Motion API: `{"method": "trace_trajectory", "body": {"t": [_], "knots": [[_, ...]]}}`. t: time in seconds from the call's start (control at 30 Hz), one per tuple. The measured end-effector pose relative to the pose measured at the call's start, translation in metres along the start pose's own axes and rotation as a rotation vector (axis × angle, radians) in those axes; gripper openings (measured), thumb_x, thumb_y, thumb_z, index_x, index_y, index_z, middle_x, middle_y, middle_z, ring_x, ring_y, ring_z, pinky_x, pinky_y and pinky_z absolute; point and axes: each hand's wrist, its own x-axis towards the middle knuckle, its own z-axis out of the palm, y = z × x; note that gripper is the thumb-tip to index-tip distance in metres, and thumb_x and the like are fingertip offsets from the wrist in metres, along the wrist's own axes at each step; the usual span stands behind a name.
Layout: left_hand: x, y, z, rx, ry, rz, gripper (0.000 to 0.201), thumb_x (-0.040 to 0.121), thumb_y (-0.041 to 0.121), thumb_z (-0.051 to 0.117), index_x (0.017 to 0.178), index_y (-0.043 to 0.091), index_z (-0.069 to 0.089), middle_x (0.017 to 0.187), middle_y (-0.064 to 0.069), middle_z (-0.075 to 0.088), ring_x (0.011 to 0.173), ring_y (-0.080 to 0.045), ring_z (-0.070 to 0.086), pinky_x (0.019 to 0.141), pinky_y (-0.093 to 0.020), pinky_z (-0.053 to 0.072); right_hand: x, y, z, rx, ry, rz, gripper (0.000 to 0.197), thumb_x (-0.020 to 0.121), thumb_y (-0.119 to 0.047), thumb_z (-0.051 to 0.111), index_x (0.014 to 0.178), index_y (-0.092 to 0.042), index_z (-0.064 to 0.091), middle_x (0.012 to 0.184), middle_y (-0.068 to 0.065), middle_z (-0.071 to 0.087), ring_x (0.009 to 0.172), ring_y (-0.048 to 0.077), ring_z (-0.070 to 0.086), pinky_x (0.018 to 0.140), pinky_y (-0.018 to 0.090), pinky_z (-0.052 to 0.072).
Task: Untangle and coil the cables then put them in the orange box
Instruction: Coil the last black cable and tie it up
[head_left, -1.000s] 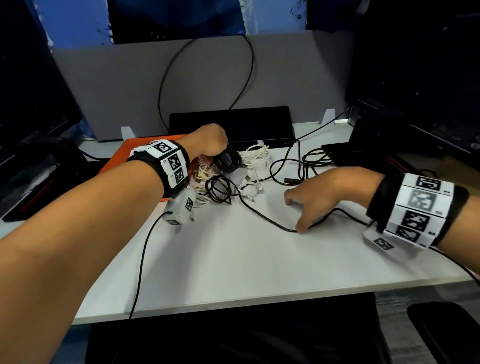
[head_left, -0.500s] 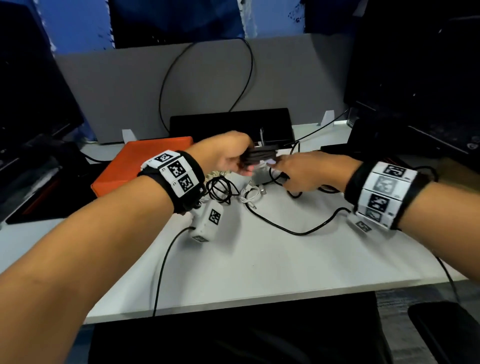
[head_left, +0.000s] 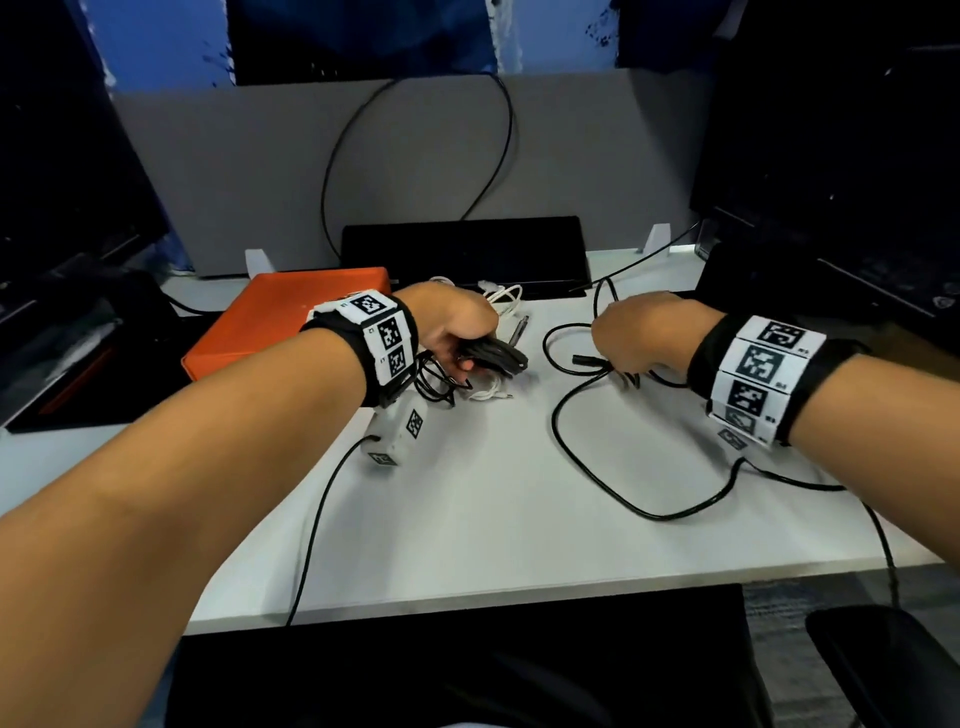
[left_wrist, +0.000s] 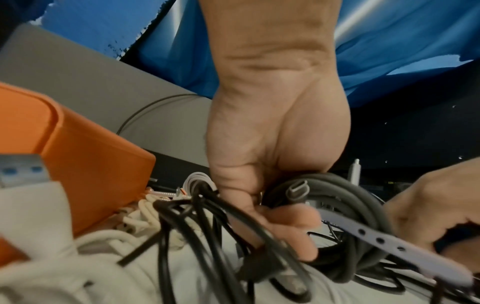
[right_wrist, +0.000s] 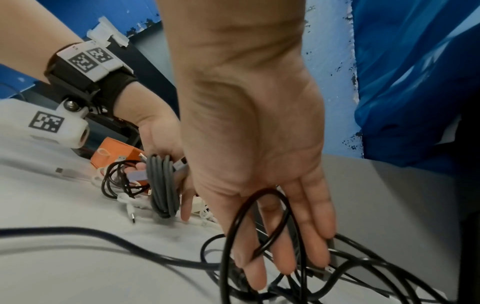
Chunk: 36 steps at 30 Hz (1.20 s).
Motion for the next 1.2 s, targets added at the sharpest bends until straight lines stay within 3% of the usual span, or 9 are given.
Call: {"method": "trace_trajectory", "body": {"t": [0.17, 0.33, 0.43, 0.53, 0.67, 0.77, 0.83, 1.0, 1.2], "knots": [[0.011, 0.002, -0.003, -0.097, 0.121, 0.068, 0.040, 0.102, 0.004, 0.033, 0.130, -0.010, 0.058, 0.073, -0.014, 0.057, 0.042, -0.019, 0.049, 0.043, -0.030, 0.055, -0.001, 0.008, -0.001, 0.014, 0.017, 0.031, 0.025, 0.088, -0.001, 0.049, 0.066, -0.010, 0.049, 0.071, 0.002, 0.053, 0.063, 0.023, 0.049, 0.058, 0.030, 0.041], [0.020, 0.017, 0.002, -0.163, 0.293, 0.187, 0.030, 0.103, 0.005, 0.044, 0.126, -0.006, 0.060, 0.103, -0.025, 0.071, 0.076, -0.035, 0.072, 0.072, -0.044, 0.065, -0.002, 0.020, -0.004, 0.050, 0.008, 0.043, 0.018, 0.091, -0.006, 0.049, 0.076, -0.012, 0.057, 0.084, 0.002, 0.062, 0.075, 0.025, 0.060, 0.068, 0.032, 0.052], [0.024, 0.018, 0.007, -0.041, 0.357, 0.229, 0.029, 0.102, 0.009, 0.051, 0.125, 0.000, 0.065, 0.116, -0.020, 0.072, 0.096, -0.033, 0.074, 0.078, -0.040, 0.064, -0.006, 0.023, -0.005, 0.023, 0.015, 0.038, 0.018, 0.095, -0.013, 0.048, 0.095, -0.012, 0.066, 0.106, 0.004, 0.067, 0.095, 0.028, 0.066, 0.084, 0.040, 0.057], [0.022, 0.020, 0.006, 0.253, 0.426, 0.223, 0.026, 0.097, 0.008, 0.051, 0.115, 0.001, 0.069, 0.111, -0.017, 0.072, 0.095, -0.033, 0.073, 0.068, -0.035, 0.058, -0.013, 0.027, -0.008, 0.049, 0.028, 0.013, 0.024, 0.097, -0.015, 0.048, 0.104, -0.011, 0.071, 0.110, 0.004, 0.069, 0.100, 0.027, 0.067, 0.075, 0.034, 0.053], [0.009, 0.033, 0.005, 0.393, 0.616, 0.293, 0.027, 0.098, 0.029, 0.053, 0.095, 0.007, 0.068, 0.089, -0.010, 0.067, 0.082, -0.030, 0.067, 0.061, -0.028, 0.045, -0.018, 0.039, -0.017, 0.146, 0.175, -0.018, 0.019, 0.098, -0.019, 0.051, 0.096, -0.014, 0.069, 0.109, 0.001, 0.068, 0.101, 0.027, 0.063, 0.089, 0.042, 0.055], [-0.011, 0.050, 0.008, -0.044, 0.241, 0.473, 0.054, 0.104, 0.055, 0.043, 0.106, 0.009, 0.072, 0.098, -0.008, 0.077, 0.096, -0.029, 0.073, 0.073, -0.031, 0.056, -0.028, 0.044, -0.034, 0.257, 0.303, 0.002, 0.014, 0.100, -0.024, 0.053, 0.096, -0.022, 0.066, 0.104, 0.003, 0.066, 0.097, 0.026, 0.056, 0.086, 0.038, 0.049], [-0.030, 0.057, 0.009, -0.266, -0.001, 0.528, 0.057, 0.106, 0.055, 0.040, 0.119, 0.007, 0.068, 0.103, -0.008, 0.077, 0.094, -0.029, 0.074, 0.081, -0.035, 0.057, -0.035, 0.048, -0.047, 0.290, 0.422, 0.036, 0.018, 0.100, -0.031, 0.054, 0.107, -0.023, 0.069, 0.109, 0.009, 0.069, 0.099, 0.032, 0.058, 0.079, 0.035, 0.043], [-0.058, 0.051, 0.002, -0.528, 0.129, 0.711, 0.019, 0.105, 0.021, 0.055, 0.111, 0.004, 0.064, 0.068, 0.000, 0.047, 0.052, -0.015, 0.047, 0.052, -0.028, 0.049, -0.066, 0.061, -0.080, 0.429, 0.658, 0.099, 0.017, 0.101, -0.044, 0.057, 0.104, -0.029, 0.066, 0.105, 0.009, 0.065, 0.099, 0.035, 0.060, 0.084, 0.042, 0.047], [-0.087, 0.034, 0.006, -0.846, 0.081, 0.706, 0.044, 0.106, 0.049, 0.045, 0.109, 0.010, 0.066, 0.069, 0.000, 0.050, 0.048, -0.014, 0.044, 0.049, -0.027, 0.043, -0.088, 0.060, -0.109, 0.523, 0.875, 0.084, 0.024, 0.101, -0.045, 0.057, 0.104, -0.023, 0.066, 0.101, 0.004, 0.064, 0.096, 0.031, 0.057, 0.083, 0.039, 0.045]]}}
